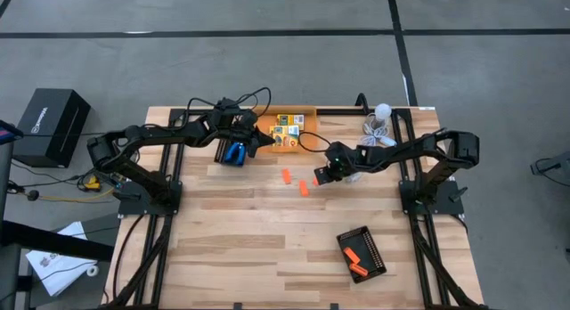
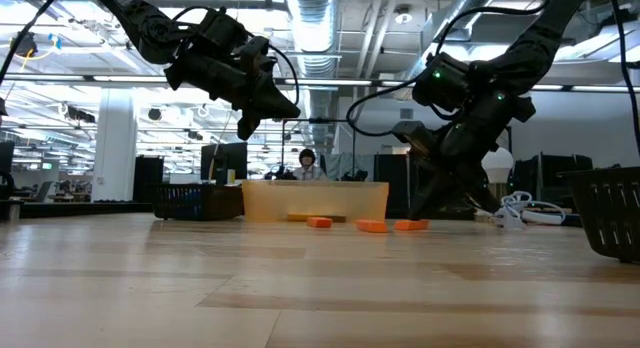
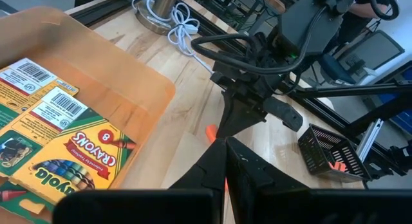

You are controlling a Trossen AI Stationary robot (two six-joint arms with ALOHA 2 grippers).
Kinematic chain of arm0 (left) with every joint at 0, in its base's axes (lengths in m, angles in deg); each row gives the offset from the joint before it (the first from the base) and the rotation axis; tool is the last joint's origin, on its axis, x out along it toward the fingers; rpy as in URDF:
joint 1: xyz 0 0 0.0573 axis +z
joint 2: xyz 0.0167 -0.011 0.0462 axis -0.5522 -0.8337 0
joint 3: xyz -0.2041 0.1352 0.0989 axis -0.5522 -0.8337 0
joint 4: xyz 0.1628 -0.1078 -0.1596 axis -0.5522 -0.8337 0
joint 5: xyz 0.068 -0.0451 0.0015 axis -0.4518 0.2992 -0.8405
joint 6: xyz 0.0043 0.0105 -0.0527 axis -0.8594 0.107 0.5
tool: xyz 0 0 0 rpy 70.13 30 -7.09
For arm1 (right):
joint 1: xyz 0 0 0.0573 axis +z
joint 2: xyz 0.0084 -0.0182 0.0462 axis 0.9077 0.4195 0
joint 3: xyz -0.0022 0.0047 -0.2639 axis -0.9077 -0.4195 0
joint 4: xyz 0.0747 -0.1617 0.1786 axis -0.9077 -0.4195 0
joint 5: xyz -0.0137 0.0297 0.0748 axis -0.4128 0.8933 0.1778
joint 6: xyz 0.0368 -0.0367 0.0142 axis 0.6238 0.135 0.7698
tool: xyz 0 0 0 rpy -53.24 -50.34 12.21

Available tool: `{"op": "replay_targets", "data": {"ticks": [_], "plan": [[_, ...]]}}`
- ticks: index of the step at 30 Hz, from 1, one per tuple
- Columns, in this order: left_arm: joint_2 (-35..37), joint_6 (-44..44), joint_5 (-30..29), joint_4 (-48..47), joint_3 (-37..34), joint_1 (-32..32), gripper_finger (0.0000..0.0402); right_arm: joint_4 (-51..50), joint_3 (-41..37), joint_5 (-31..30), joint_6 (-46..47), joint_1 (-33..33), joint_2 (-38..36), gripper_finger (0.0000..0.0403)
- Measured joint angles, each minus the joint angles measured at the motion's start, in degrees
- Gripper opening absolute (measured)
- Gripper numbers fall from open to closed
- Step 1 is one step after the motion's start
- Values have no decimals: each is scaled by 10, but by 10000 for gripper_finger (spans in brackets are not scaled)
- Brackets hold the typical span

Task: Pick & Place School Supplies
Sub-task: Put the orange eraser into the bottom black bin

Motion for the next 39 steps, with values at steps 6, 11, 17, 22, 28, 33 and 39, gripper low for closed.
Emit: {"op": "replay_targets", "data": {"ticks": [6, 11, 17, 22, 28, 33, 39], "plan": [[0, -8, 0, -2, 0, 0, 2, -24, 1, 22, 0, 6, 0, 0], [0, -10, 0, -6, 0, 0, 2, -58, -2, 52, -2, 11, 1, 0], [0, -24, -3, -6, -15, 0, 2, -75, 0, 60, -11, 14, 1, 0], [0, -14, -5, -6, -49, 0, 2, -73, -1, 64, -12, 8, 1, 0], [0, 5, -5, -2, -69, 0, 2, -5, -7, 86, 9, 26, -17, 0], [0, 22, -5, 32, -69, 0, 2, 97, 8, 100, 27, 61, -80, 0], [0, 36, -5, 75, -69, 0, 2, 107, 43, 86, 5, 66, -148, 1]]}}
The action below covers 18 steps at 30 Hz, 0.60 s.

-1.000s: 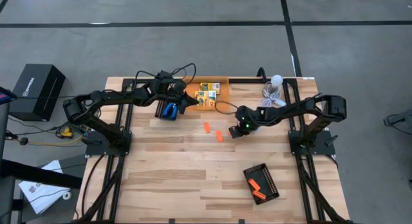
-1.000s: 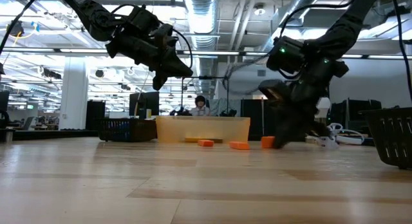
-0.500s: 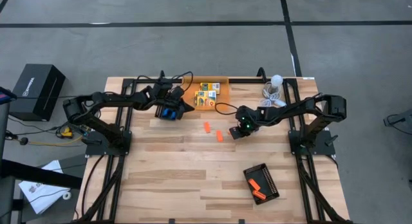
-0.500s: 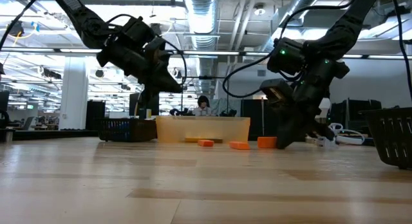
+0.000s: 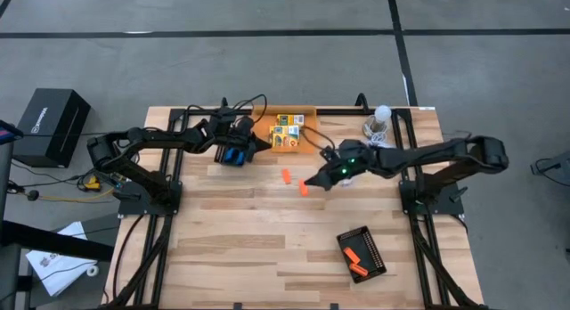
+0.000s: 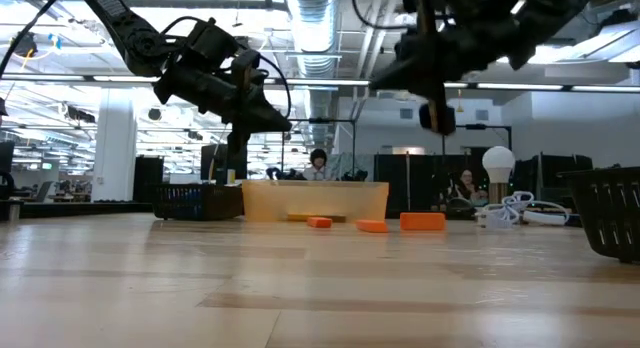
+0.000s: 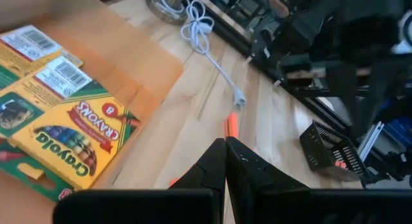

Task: Pick & Place School Supplies
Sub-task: Put the orange eraser into the bottom black bin

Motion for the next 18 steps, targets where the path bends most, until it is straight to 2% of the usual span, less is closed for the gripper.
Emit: {"op": "replay_targets", "data": {"ticks": [3, 6, 12, 15, 18], "plan": [[0, 0, 0, 3, 0, 0, 2, -5, 11, -1, -23, -21, -18, 15], [0, 0, 4, 6, 0, 0, 2, -82, 27, 1, -63, -52, -29, 48], [0, -18, 5, 11, 0, 0, 2, -313, 81, 27, -240, -108, -15, 138], [0, -28, 5, 14, 0, 0, 2, -375, 104, 29, -319, -118, 1, 180], [0, -34, 5, 17, 0, 0, 2, -389, 129, 33, -382, -125, 25, 211]]}}
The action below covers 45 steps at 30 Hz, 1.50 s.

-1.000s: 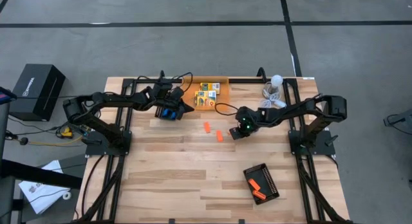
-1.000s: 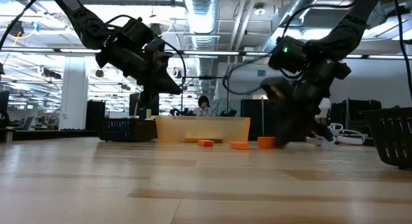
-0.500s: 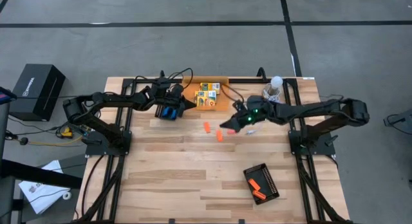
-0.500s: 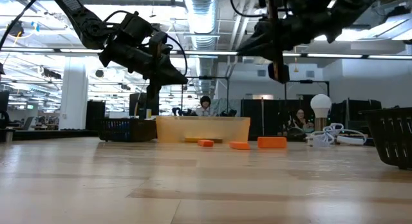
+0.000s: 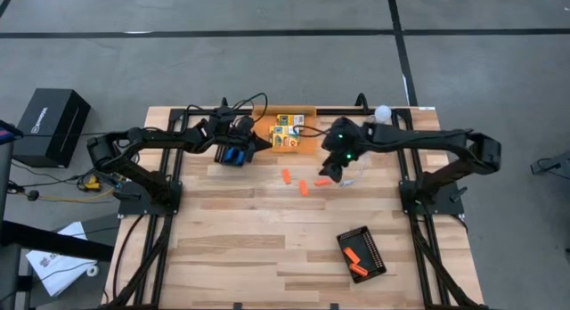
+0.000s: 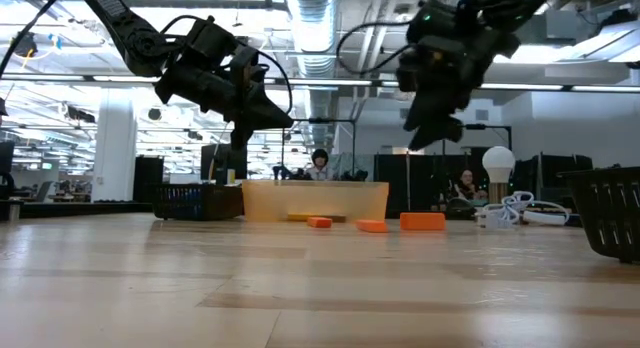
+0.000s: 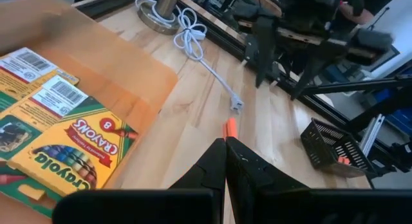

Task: Pick & Place School Supplies
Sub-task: Put the orange eraser into the bottom black bin

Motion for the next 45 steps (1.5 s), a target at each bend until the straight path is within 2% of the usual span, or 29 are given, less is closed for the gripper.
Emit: {"op": "replay_targets", "data": {"ticks": [4, 9, 16, 24, 41, 45], "plan": [[0, -1, 0, 3, 0, 0, 2, -55, 42, 3, -111, -4, 43, 227], [0, -2, 0, 4, 0, 3, 2, -127, 98, -5, -265, 10, 107, 216], [0, -1, 0, 4, 1, 6, 2, -190, 154, -9, -381, 23, 185, 200], [0, -2, 0, 4, 1, 9, 2, -211, 162, -4, -410, 29, 229, 205], [0, -3, 0, 3, 1, 9, 2, -187, 161, 0, -402, 32, 229, 202], [0, -3, 0, 4, 1, 9, 2, -166, 139, 0, -393, 32, 228, 203]]}}
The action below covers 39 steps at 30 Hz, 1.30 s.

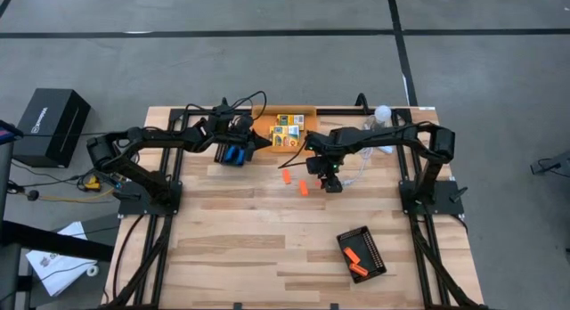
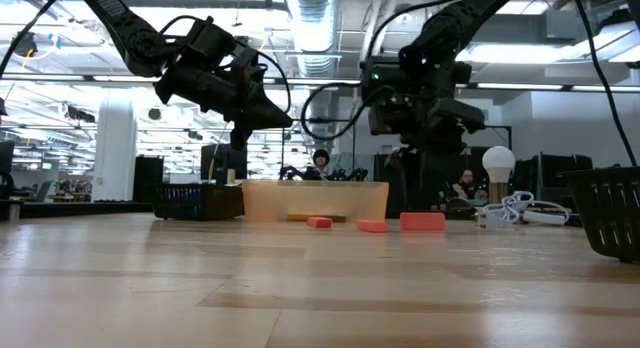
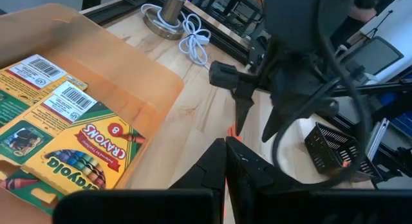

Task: Pick & Place School Supplies
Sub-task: Put the orange eraser into the bottom black bin

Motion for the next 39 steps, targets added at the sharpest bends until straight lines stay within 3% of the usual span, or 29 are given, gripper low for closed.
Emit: {"op": "replay_targets", "data": {"ticks": [24, 31, 35, 39], "plan": [[0, -10, 0, 0, 0, 0, 2, 73, -50, -2, 18, 0, 1, 196], [0, -11, 0, 0, 0, 0, 2, 81, -46, 3, 26, -3, 49, 190], [0, -11, 0, -2, 0, 0, 2, 80, -43, 6, 41, -3, 65, 147], [0, -11, 0, -2, 0, 0, 2, 82, -41, 3, 35, -14, 65, 30]]}}
